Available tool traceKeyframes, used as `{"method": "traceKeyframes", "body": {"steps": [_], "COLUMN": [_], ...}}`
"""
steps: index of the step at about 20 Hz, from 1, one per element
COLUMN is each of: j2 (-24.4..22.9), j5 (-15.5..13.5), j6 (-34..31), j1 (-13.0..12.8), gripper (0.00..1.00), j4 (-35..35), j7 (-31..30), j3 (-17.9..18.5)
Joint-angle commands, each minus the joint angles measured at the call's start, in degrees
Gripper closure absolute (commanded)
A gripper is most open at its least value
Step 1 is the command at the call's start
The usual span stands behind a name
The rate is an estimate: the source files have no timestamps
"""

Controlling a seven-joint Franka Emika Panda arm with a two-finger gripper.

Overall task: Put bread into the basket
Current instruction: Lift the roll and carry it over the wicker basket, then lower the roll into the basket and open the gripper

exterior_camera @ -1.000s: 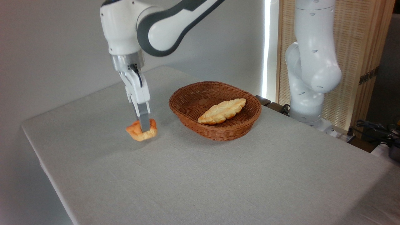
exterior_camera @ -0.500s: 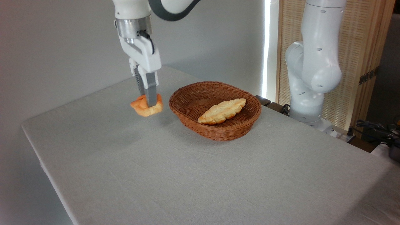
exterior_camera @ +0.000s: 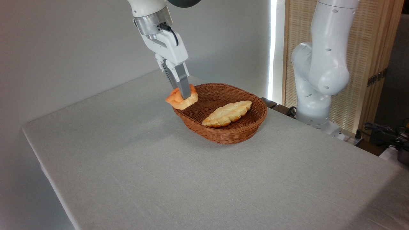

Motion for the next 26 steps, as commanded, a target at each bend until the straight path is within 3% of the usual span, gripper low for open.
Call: {"method": "traceKeyframes", "body": {"steps": [1, 3, 8, 26], "j2": [-1.7, -1.7, -1.6, -1.3], "j5": [-2.0, -2.0, -2.0, -2.1], "j6": [-3.8, -4.7, -6.6, -6.7], "j1": [-0.3, -0.9, -3.5, -3.5], "gripper": [0.08, 0.00, 0.00, 0.00], "j4": [-1.5, -2.5, -4.1, -4.1], "j7": [-0.1, -0.1, -0.1, 0.4], "j3": [0.0, -0.3, -0.3, -0.3]}}
